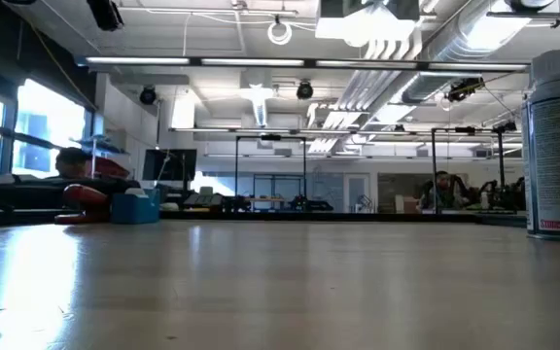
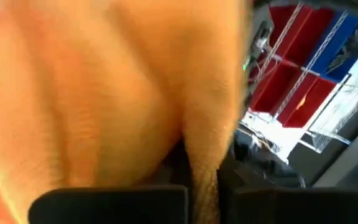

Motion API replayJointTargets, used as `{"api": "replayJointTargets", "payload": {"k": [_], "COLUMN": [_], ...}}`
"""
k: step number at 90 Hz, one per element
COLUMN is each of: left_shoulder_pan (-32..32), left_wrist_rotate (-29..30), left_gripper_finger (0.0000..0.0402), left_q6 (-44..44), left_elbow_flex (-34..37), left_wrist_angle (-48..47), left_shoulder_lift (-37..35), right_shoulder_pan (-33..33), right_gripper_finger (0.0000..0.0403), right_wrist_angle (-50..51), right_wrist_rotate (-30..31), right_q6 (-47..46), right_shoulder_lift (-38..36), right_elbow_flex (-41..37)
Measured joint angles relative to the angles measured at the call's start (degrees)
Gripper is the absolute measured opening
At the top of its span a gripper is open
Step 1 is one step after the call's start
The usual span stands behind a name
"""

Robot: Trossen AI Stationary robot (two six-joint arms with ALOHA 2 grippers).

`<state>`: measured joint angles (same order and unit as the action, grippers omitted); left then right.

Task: Apply microfiber cloth
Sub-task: Wipe the front and back of the black cellphone using the yellow microfiber cloth

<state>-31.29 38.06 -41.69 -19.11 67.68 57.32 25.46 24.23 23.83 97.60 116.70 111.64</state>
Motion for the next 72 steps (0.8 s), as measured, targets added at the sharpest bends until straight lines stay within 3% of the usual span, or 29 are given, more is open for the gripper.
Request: {"api": "replayJointTargets", "payload": {"k": [9,21,38,50,59,72], "left_shoulder_pan": [0.0,0.0,0.3,2.7,5.8,9.5], "left_wrist_rotate": [3.0,7.9,16.3,16.7,16.0,16.0], "left_gripper_finger": [0.0008,0.0008,0.0008,0.0008,0.0008,0.0008], "left_q6": [1.8,5.4,12.5,12.5,5.7,-5.7], "left_elbow_flex": [-0.2,-0.2,-0.2,-0.2,-0.5,-1.6], "left_wrist_angle": [0.4,0.5,4.5,7.3,7.1,6.9], "left_shoulder_lift": [-1.7,-2.9,-1.8,0.8,3.3,7.7], "right_shoulder_pan": [1.8,3.1,3.8,4.0,3.7,2.0], "right_gripper_finger": [0.0,0.0,0.0,0.0,0.0,0.0], "right_wrist_angle": [-0.4,0.4,7.9,10.7,9.7,3.8], "right_wrist_rotate": [4.7,16.9,36.7,49.2,50.2,51.1], "right_q6": [-3.1,-11.2,-38.6,-60.4,-58.9,-45.4], "right_shoulder_lift": [0.1,-0.1,-0.3,-0.4,-0.5,0.7], "right_elbow_flex": [-0.1,-0.1,-0.1,-0.1,-0.1,0.0]}}
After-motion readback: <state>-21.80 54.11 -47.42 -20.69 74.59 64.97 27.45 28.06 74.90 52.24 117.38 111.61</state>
